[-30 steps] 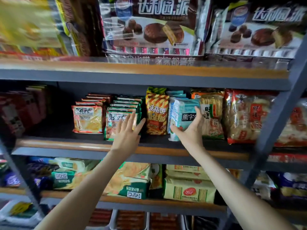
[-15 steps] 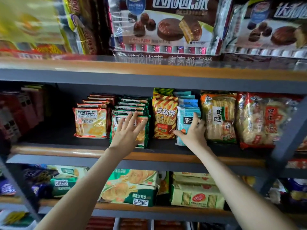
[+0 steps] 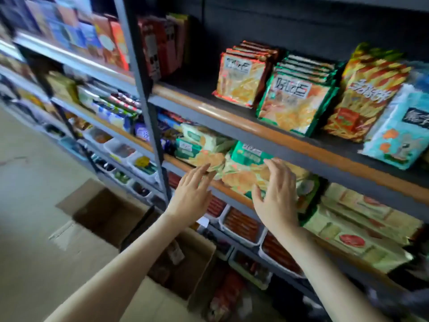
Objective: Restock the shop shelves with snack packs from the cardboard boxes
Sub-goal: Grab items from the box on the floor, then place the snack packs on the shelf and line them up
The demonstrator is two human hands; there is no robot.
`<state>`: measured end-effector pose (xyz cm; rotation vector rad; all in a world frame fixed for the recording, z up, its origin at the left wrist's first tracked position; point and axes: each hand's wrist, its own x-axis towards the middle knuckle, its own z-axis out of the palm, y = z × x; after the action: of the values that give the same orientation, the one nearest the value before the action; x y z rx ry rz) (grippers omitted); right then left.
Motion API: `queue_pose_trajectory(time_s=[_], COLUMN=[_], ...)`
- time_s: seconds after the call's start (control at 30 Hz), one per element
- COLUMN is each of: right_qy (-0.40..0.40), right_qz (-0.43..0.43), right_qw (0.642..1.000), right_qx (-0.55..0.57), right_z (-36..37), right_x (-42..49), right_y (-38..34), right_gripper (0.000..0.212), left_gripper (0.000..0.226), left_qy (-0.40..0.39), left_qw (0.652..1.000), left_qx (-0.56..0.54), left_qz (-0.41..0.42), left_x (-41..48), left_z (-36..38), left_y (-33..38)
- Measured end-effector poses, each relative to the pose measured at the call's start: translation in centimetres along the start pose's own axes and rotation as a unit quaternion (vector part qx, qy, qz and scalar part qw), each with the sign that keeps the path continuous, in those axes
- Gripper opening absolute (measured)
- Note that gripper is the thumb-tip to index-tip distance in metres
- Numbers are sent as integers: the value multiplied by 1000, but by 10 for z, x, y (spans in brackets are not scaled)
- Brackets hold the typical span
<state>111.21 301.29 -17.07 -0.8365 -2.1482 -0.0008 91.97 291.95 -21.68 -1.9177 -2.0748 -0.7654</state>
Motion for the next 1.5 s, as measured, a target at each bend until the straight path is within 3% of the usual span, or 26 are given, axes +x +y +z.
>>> queue_pose_trajectory(time_s=[0.17, 0.27, 0.37, 0.53, 0.63, 0.77, 0.9, 1.0, 1.17, 1.33, 1.43, 1.5], right_qy=[-137, -207, -293, -394, -446, -493, -513, -526, -548, -595, -665, -703], right_qz=[-4, -10, -3, 31, 35, 35, -11, -23, -12, -18, -44, -58], right_qw=[988, 976, 953, 918, 894, 869, 858, 849, 835, 800, 742, 706], right_qx=[72, 70, 73, 40, 1, -15, -35, -42, -53, -77, -77, -69], right_z=[100, 157, 218, 328, 388, 452, 496, 515, 528, 557, 589, 619], right_x=[-72, -124, -183, -280, -327, -365, -376, -382, -392, -412, -431, -448], right_y=[-61, -84, -94, -89, -87, -91, -100, -105, -106, -107, -113, -119], right_gripper=[61, 63, 73, 82, 77, 74, 68, 68, 73, 81, 83, 89], left_gripper=[50, 49, 40, 48, 54, 57, 54, 49, 40, 44, 36, 21], left_qy=[-125, -184, -239, -320, -349, -368, -447, -453, -339, -323, -367, -372], left_qw=[974, 951, 939, 918, 915, 911, 874, 875, 913, 856, 831, 840], left_qx=[63, 96, 97, 48, 42, 23, 45, 34, 35, 109, 106, 103], left_qz=[-180, -229, -227, -229, -200, -184, -183, -170, -224, -387, -403, -380], left_x=[-148, -212, -266, -333, -360, -374, -396, -422, -456, -465, -479, -487], left_z=[-11, 4, 51, 166, 232, 297, 329, 330, 321, 326, 338, 346], left_y=[-83, -115, -148, -205, -241, -281, -306, -313, -309, -320, -341, -352])
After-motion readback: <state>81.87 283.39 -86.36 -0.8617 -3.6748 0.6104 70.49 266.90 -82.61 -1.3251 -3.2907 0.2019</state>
